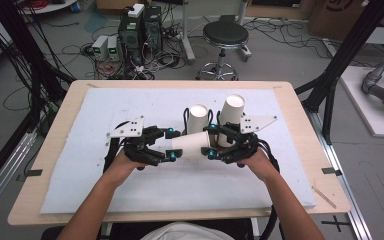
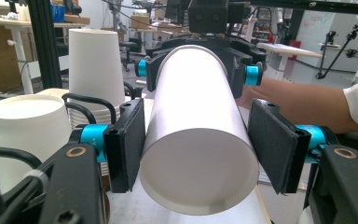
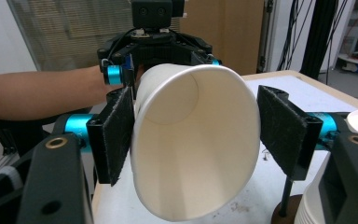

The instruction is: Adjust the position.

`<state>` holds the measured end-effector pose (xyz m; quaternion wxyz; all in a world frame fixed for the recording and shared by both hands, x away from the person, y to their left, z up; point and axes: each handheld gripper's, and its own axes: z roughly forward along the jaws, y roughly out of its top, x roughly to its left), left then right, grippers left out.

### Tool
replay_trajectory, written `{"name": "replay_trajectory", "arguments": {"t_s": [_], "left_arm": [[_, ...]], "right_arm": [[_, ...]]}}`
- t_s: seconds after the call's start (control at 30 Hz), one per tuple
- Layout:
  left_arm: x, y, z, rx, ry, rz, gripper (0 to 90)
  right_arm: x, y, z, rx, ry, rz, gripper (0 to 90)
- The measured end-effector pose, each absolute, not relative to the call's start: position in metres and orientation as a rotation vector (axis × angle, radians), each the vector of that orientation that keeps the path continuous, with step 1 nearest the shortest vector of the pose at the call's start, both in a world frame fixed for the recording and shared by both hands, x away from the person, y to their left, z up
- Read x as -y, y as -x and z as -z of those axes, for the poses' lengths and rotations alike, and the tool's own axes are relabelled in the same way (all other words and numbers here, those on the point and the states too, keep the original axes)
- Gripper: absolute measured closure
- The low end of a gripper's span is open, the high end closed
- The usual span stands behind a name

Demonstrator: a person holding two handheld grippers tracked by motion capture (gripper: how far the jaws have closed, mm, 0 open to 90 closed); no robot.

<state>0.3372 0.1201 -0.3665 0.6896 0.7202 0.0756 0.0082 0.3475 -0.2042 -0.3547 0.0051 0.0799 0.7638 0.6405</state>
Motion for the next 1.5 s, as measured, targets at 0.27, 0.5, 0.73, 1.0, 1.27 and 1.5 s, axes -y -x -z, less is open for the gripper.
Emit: {"name": "replay_trajectory", "arguments": {"t_s": [0.27,0.5,0.73,1.0,1.27,1.5], "left_arm": [[-0.12,-0.337,0.366,-0.167,-1.602,-0.021,38.1],[-0.121,-0.336,0.364,-0.154,-1.567,-0.006,38.2],[-0.12,-0.335,0.365,-0.131,-1.572,0.015,38.5],[-0.113,-0.335,0.367,-0.14,-1.631,0.012,38.7],[-0.115,-0.335,0.365,-0.229,-1.7,-0.027,26.1],[-0.102,-0.329,0.366,-0.179,-1.823,-0.061,24.7]], "right_arm": [[0.204,-0.347,0.355,-2.383,-0.256,-2.017,25.4],[0.198,-0.347,0.358,-2.387,-0.3,-2.059,18.8],[0.196,-0.345,0.357,-2.435,-0.222,-2.05,29.0],[0.202,-0.346,0.355,-2.435,-0.198,-2.067,38.6],[0.204,-0.347,0.353,-2.432,-0.219,-2.013,38.1],[0.198,-0.345,0.349,-2.501,-0.204,-1.909,37.6]]}}
